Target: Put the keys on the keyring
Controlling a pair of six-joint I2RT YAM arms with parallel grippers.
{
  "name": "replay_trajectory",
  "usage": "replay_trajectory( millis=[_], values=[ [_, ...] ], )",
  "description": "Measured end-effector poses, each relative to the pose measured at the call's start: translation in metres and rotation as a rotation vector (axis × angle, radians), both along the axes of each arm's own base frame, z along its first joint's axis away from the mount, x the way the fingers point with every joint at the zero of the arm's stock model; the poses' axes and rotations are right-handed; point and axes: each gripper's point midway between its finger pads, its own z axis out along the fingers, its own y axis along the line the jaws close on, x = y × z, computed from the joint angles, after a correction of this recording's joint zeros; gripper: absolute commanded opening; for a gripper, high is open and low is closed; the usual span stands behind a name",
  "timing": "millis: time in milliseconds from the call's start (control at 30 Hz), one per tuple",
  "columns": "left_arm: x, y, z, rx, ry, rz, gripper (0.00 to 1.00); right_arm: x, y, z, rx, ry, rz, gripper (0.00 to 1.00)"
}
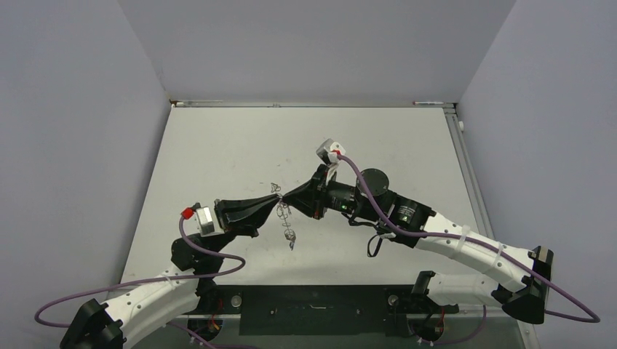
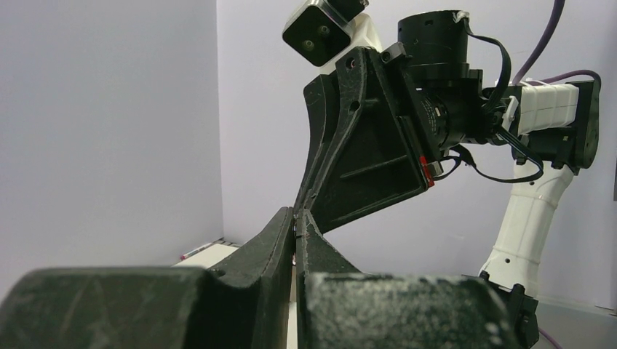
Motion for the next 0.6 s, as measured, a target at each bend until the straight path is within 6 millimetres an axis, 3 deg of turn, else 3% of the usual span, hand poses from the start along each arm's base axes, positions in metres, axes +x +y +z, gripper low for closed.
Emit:
replay_trajectory(
  millis=[600],
  values=[
    [-0.0021, 0.0020, 0.0064, -0.024, -0.031, 0.002, 0.00, 0.0019, -0.0008, 0.0037, 0.048, 0.099, -0.006, 0.05]
  ],
)
